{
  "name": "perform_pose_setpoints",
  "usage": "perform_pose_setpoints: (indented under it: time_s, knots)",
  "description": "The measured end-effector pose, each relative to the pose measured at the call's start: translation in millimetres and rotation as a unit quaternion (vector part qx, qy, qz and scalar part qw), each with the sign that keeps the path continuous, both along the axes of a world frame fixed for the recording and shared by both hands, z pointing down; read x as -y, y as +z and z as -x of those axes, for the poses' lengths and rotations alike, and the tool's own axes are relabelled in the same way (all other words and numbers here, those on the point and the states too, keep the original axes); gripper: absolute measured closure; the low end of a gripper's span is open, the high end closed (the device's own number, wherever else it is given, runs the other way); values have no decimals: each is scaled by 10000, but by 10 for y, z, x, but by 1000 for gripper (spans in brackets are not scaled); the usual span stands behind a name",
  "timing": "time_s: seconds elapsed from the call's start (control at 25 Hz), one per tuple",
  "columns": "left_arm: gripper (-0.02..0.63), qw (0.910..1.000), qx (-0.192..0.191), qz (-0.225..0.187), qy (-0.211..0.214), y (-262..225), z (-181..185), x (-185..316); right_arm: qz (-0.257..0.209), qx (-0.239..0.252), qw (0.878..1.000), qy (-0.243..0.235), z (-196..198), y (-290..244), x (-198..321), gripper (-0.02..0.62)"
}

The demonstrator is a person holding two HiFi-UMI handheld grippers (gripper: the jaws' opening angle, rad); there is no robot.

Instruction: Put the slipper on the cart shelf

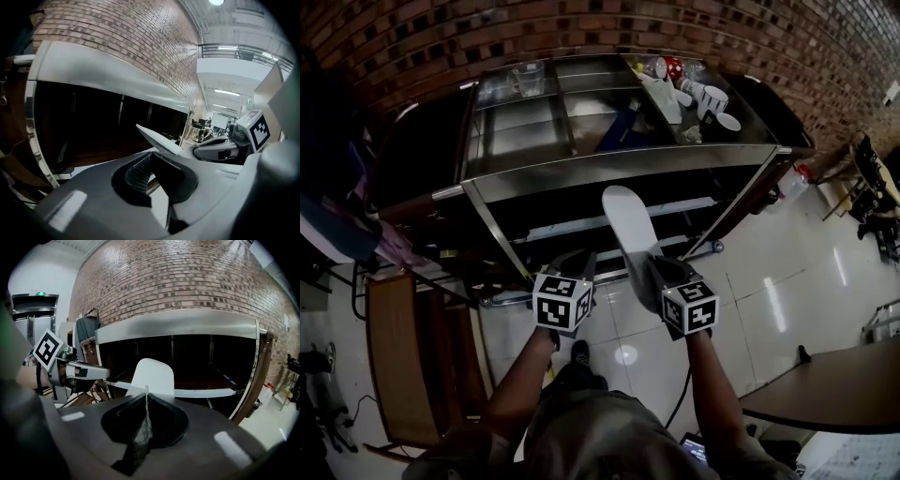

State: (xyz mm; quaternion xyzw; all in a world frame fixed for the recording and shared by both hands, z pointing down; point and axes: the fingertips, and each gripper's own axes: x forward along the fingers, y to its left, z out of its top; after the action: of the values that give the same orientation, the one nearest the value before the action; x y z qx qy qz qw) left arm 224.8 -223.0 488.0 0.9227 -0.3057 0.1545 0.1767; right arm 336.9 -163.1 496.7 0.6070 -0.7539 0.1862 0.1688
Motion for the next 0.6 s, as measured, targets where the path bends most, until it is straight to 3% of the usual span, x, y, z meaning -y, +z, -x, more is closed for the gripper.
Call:
perform_pose_setpoints:
  time_s: [0.4, 0.6]
  knots:
    - [599, 9983, 0, 128, 565, 100, -613, 430, 159, -29, 9979, 631, -587, 102, 474, 585]
    - [598, 9979, 36, 225, 600, 179, -908, 526, 100, 4, 9968, 790, -923, 105, 694, 584]
